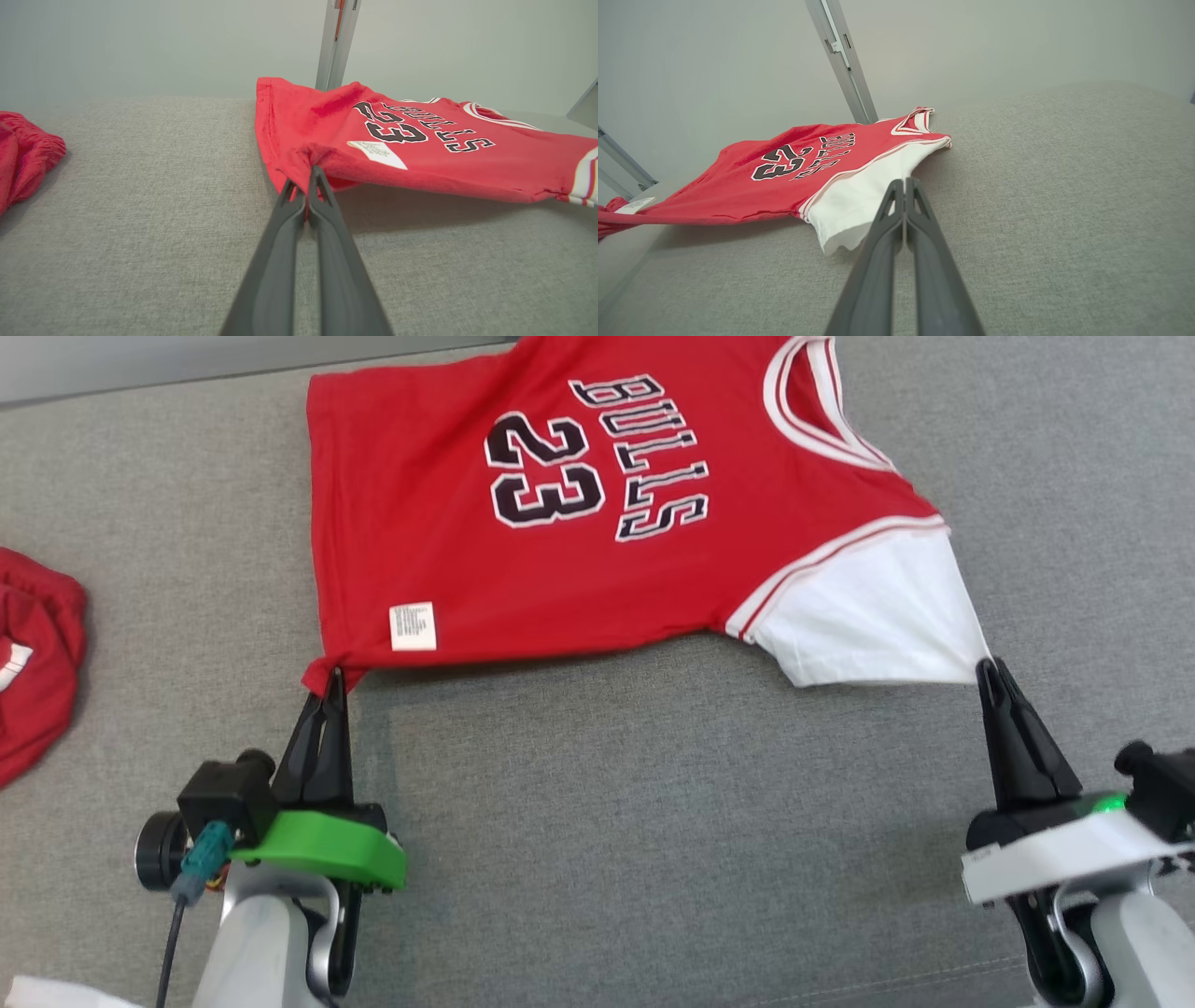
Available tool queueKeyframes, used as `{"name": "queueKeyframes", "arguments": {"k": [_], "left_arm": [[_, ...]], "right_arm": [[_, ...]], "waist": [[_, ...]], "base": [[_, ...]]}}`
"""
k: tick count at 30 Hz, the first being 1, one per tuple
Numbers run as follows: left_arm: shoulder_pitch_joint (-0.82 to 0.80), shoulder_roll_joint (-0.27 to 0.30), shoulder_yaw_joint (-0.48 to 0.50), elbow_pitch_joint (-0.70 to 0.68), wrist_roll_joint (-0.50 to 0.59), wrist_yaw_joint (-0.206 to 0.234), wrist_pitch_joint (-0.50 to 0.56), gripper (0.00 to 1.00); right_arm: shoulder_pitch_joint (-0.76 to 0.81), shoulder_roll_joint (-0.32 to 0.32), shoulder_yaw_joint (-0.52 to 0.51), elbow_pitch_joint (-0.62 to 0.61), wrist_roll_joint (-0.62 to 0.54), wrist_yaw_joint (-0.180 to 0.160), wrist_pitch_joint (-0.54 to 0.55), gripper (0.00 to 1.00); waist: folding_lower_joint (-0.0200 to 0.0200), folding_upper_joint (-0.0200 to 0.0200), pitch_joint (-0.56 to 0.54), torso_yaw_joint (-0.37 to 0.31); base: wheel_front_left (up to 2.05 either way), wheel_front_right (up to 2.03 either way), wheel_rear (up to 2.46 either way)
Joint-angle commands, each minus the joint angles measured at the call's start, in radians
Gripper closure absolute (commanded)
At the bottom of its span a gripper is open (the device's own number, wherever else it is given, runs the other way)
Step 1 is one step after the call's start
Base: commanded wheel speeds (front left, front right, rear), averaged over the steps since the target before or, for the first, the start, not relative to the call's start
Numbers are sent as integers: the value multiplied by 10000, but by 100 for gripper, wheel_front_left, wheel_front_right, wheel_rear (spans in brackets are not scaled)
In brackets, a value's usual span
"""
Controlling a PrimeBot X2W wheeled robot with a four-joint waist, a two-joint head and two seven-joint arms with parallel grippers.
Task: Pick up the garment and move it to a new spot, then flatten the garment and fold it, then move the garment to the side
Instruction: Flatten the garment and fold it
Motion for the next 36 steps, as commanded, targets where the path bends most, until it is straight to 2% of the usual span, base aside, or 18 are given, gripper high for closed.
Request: {"name": "queueKeyframes", "arguments": {"k": [1, 6, 11, 15, 19, 23, 28, 36], "left_arm": [[477, 49, 48, -275, 112, -11, -4, 100], [1747, 242, 103, -1497, 147, 171, 179, 100], [2860, 371, 64, -3341, 146, 415, 1105, 100], [3370, 494, 59, -4555, 136, 548, 1842, 100], [3485, 619, 65, -4925, -20, 509, 2300, 100], [3129, 652, -76, -4787, -130, 411, 2669, 100], [2360, 690, -216, -4199, -359, 249, 3086, 100], [1078, 644, -468, -3450, -412, 146, 3044, 100]], "right_arm": [[519, 54, -145, -386, -102, -14, -45, 100], [2183, 367, -570, -1861, -414, -13, 229, 100], [3458, 707, -894, -3385, -679, -13, 932, 100], [3804, 764, -1189, -4267, -915, -13, 1408, 100], [3648, 740, -1439, -4529, -937, -13, 1709, 100], [3097, 573, -1627, -4159, -807, -13, 1660, 100], [1575, 121, -1572, -3095, -470, -13, 1445, 100], [-1623, -980, -436, -599, 62, -13, 1075, 100]], "waist": [[1, 0, -424, 108], [1, 0, -823, 79], [1, 0, -1035, 79], [1, 0, -1123, 57], [1, 0, -1031, 45], [1, 0, -651, 97], [1, 0, 301, 255], [1, 0, 1399, 749]], "base": [[0, 0, 0], [0, 0, 0], [0, 0, 0], [0, 0, 0], [0, 0, 0], [0, 0, 0], [0, 0, 0], [0, 0, 0]]}}
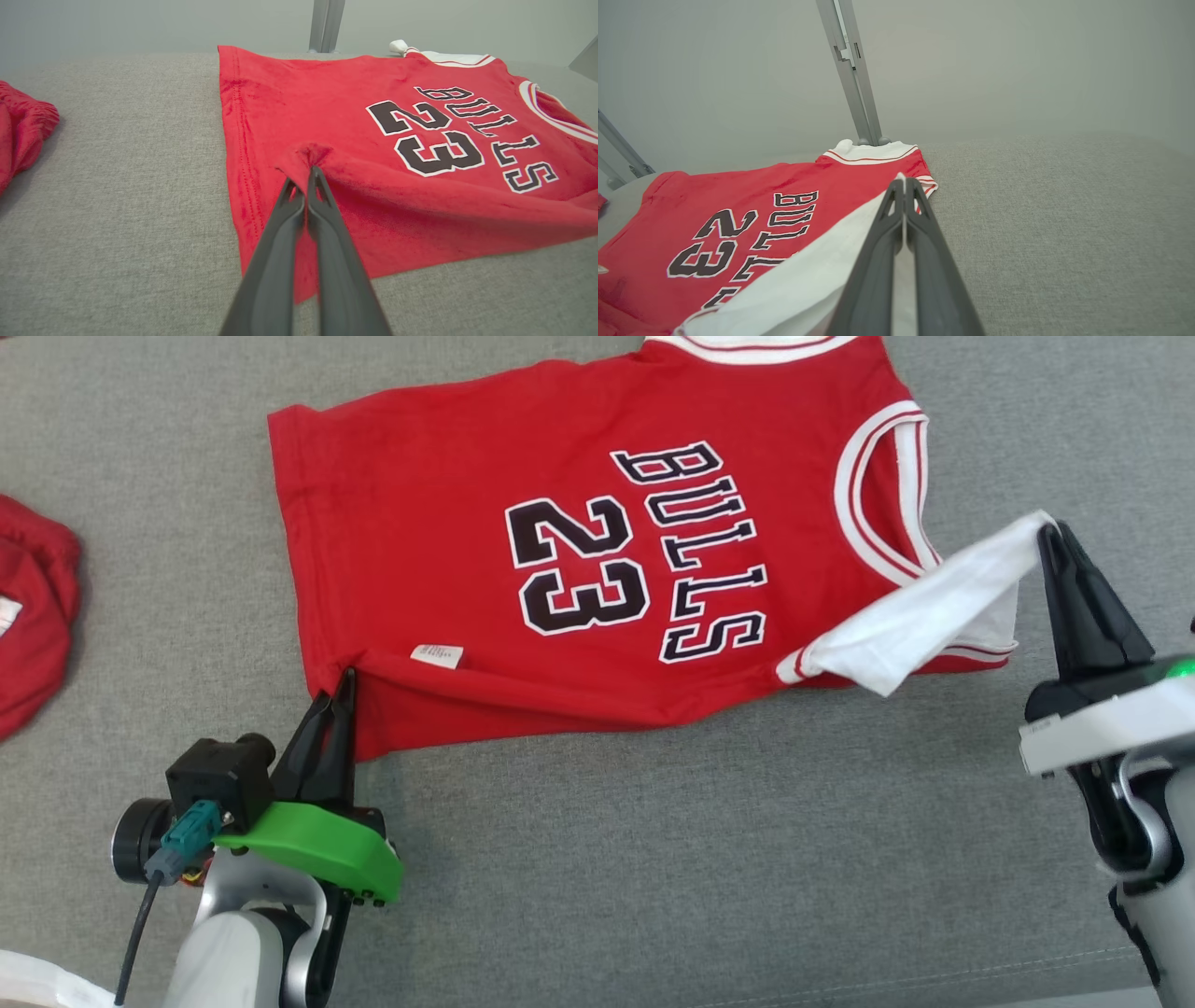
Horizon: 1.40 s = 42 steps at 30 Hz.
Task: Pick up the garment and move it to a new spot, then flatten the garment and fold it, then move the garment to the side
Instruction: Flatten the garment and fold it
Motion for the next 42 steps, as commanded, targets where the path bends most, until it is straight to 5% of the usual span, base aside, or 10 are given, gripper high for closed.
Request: {"name": "queueKeyframes", "arguments": {"k": [1, 12, 14, 15, 16, 17, 21, 29, 42], "left_arm": [[-226, 14, 10, 30, -4, 28, -77, 100], [-1107, -81, -261, 687, -34, -21, -519, 100], [-1295, -126, -382, 957, -50, -73, -656, 29], [-1366, -137, -449, 1079, -56, -96, -706, 0], [-1494, -151, -504, 1182, -46, -116, -893, 0], [-1573, -169, -529, 1293, -79, -137, -1022, 0], [-1660, -251, -522, 1674, -44, 63, -1645, 0], [-1330, -366, -102, 1401, 152, 987, -2764, 0], [-216, -317, 373, 736, 463, 1773, -3097, 0]], "right_arm": [[-586, -163, 228, 328, 150, -11, -112, 100], [-4009, -939, 1951, 4105, 1138, -11, -500, 100], [-4278, -995, 2209, 4585, 1237, -11, -660, 100], [-4360, -998, 2318, 4759, 1282, -12, -740, 58], [-4439, -1008, 2419, 4941, 1291, -12, -859, 8], [-4466, -1008, 2490, 5049, 1244, -12, -950, 0], [-4315, -948, 2409, 4877, 620, -12, -1180, 0], [-2409, -188, 495, 1783, -1472, -12, -1178, 0], [934, 864, -558, -404, -2270, -12, -1182, 0]], "waist": [[0, 0, 634, 434], [0, 0, 909, 991], [0, 0, 917, 1051], [0, 0, 916, 1066], [0, 0, 916, 1070], [0, 0, 904, 1064], [0, 0, 795, 931], [0, 0, 261, 469], [0, 0, -947, -179]], "base": [[0, 0, 0], [0, 0, 0], [0, 0, 0], [0, 0, 0], [0, 0, 0], [0, 0, 0], [0, 0, 0], [0, 0, 0], [0, 0, 0]]}}
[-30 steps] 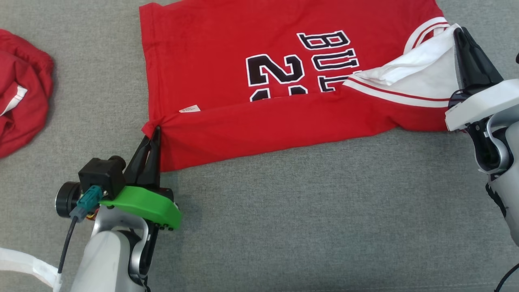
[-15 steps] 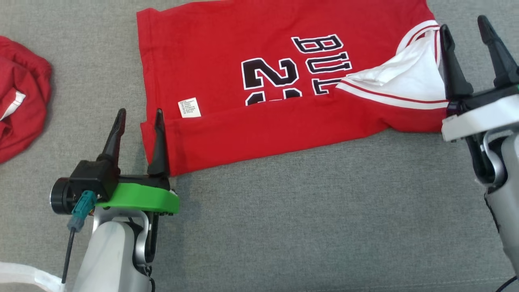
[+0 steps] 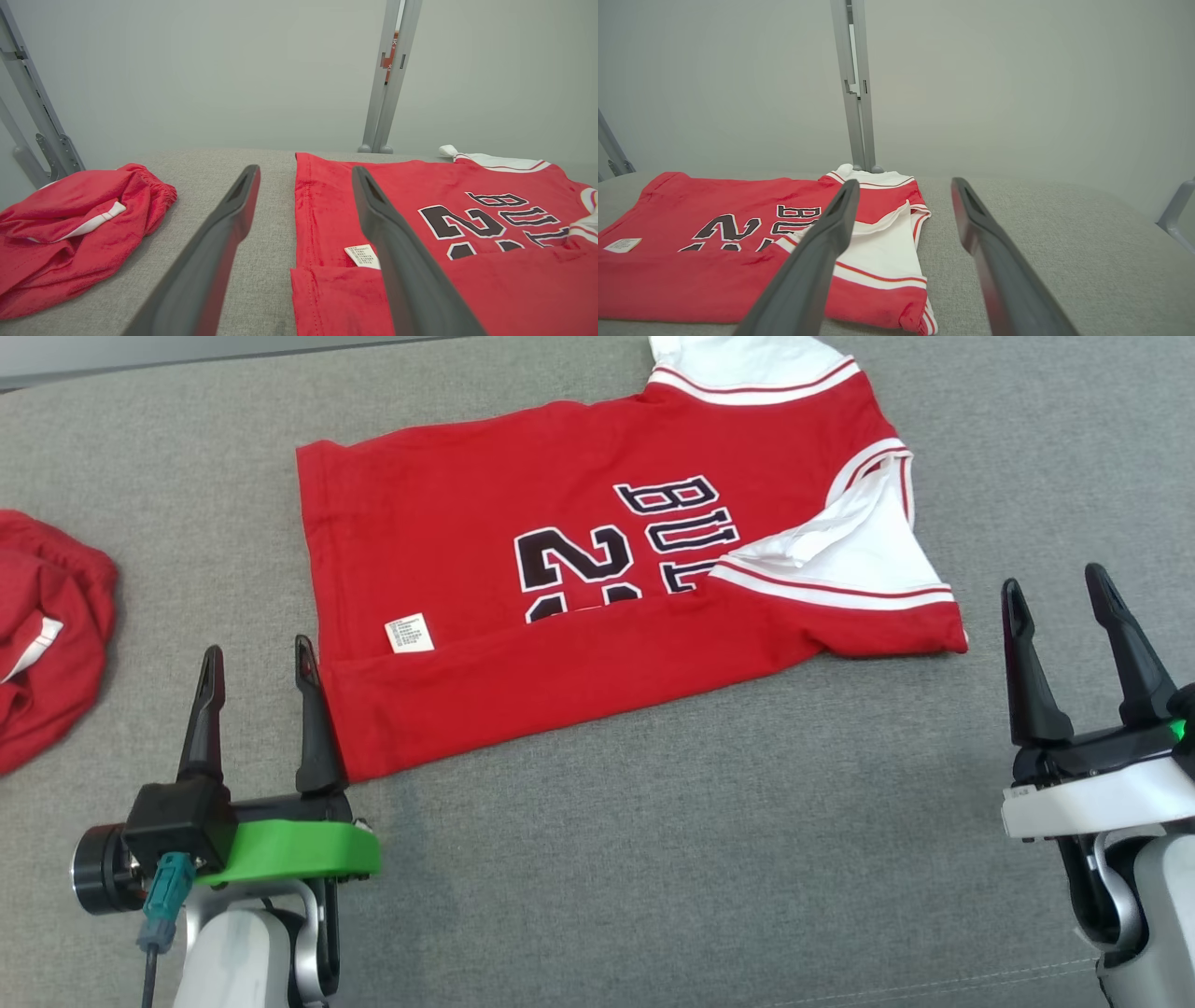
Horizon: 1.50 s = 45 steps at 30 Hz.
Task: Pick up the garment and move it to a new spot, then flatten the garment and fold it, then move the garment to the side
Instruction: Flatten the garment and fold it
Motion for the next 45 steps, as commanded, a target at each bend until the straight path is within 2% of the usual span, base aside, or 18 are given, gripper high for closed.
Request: {"name": "queueKeyframes", "arguments": {"k": [1, 11, 26, 31, 36, 44, 45], "left_arm": [[209, 65, 38, -18, 19, 56, -66, 0], [720, 97, -3, 181, -74, 150, 16, 0], [406, 114, -324, 312, -167, 121, 435, 0], [248, -5, -601, 924, -500, -11, 960, 0], [-33, -110, -891, 1608, -931, -103, 1342, 0], [-340, -186, -1017, 2486, -1981, -403, 1924, 0], [-323, -187, -1092, 2580, -2066, -462, 2059, 42]], "right_arm": [[221, 63, -30, -132, -10, -14, -27, 0], [1036, 386, -32, -315, -74, -14, -28, 0], [509, 78, 1, 16, 206, -14, -29, 0], [-217, -338, 316, 1038, 526, -14, -27, 0], [-1268, -694, 991, 2559, 1026, -14, -27, 0], [-2646, -987, 2258, 4980, 2019, -14, -29, 0], [-2740, -1009, 2407, 5187, 2179, -15, -27, 0]], "waist": [[0, 0, -327, -295], [0, 0, -594, -424], [0, 0, -144, -261], [0, 0, 474, -101], [0, 0, 1106, 122], [0, 0, 1264, 296], [0, 0, 1244, 304]], "base": [[0, 0, 0], [0, 0, 0], [0, 0, 0], [0, 0, 0], [0, 0, 0], [0, 0, 0], [0, 0, 0]]}}
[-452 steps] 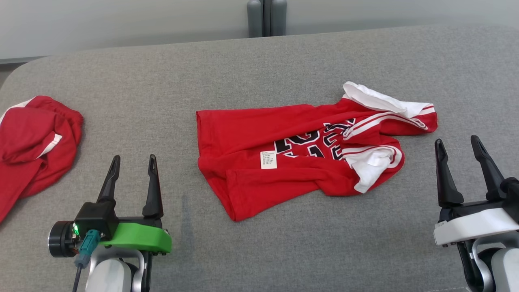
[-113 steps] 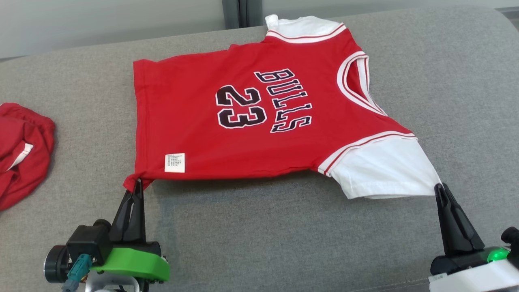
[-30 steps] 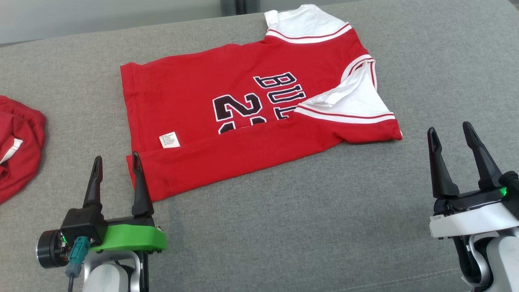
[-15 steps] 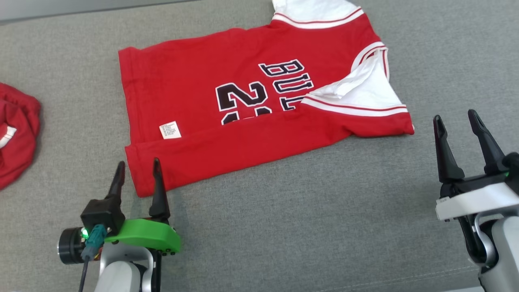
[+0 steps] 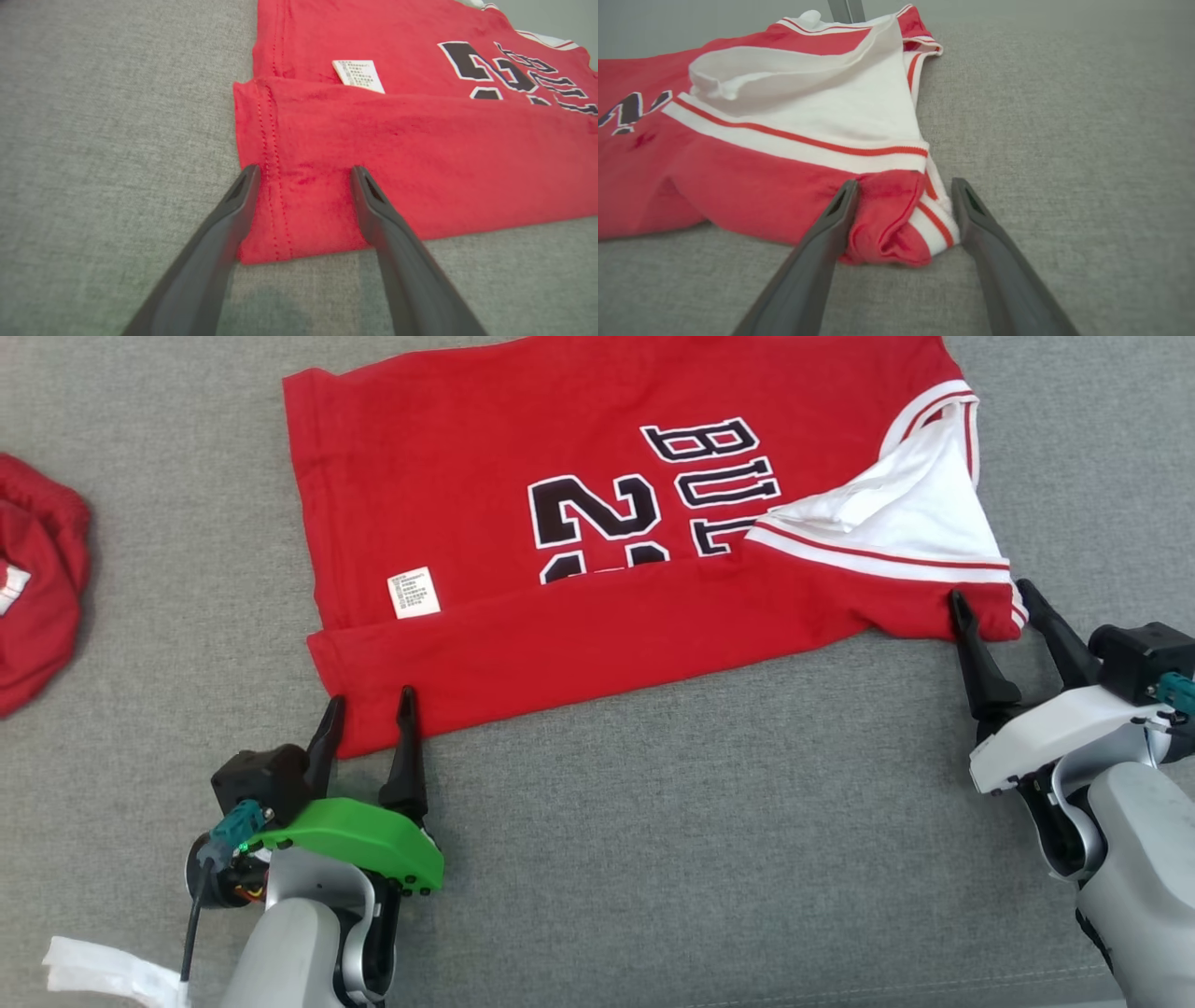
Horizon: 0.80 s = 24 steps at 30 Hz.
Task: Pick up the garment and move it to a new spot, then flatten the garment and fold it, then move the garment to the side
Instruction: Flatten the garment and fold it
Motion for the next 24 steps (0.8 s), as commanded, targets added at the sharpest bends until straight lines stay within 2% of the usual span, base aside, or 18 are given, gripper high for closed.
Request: {"name": "queueKeyframes", "arguments": {"k": [1, 2, 3, 4, 8, 13, 19, 24], "left_arm": [[156, 4, -96, 396, -226, -92, 365, 85], [182, -3, -153, 401, -310, -147, 486, 100], [229, -22, -253, 381, -397, -233, 588, 100], [263, -31, -299, 312, -489, -295, 608, 100], [291, 94, -314, -142, -481, -321, 595, 100], [394, 490, -215, -883, -367, -218, 744, 100], [820, 1050, 10, -1765, -255, 51, 1103, 100], [1467, 1491, 164, -2438, -286, 337, 1843, 100]], "right_arm": [[-181, -82, 215, 269, 238, -15, -6, 20], [-243, -109, 340, 423, 384, -15, 0, 56], [-295, -132, 499, 616, 554, -15, 1, 84], [-328, -148, 620, 703, 734, -15, 3, 100], [-373, -465, 824, 620, 1196, -24, 0, 100], [146, -647, 492, -218, 1424, -19, -13, 100], [1446, -442, -240, -1308, 1253, -21, -17, 100], [3061, 99, -903, -2192, 994, -25, -25, 100]], "waist": [[0, -1, -26, 38], [0, -1, -45, 47], [0, -1, -75, 56], [0, -1, -95, 56], [0, -1, -170, 54], [0, -1, -331, 28], [0, -1, -724, -111], [0, -1, -1118, -256]], "base": [[0, 0, 0], [0, 0, 0], [0, 0, 0], [0, 0, 0], [0, 0, 0], [0, 0, 0], [0, 0, 0], [0, 0, 0]]}}
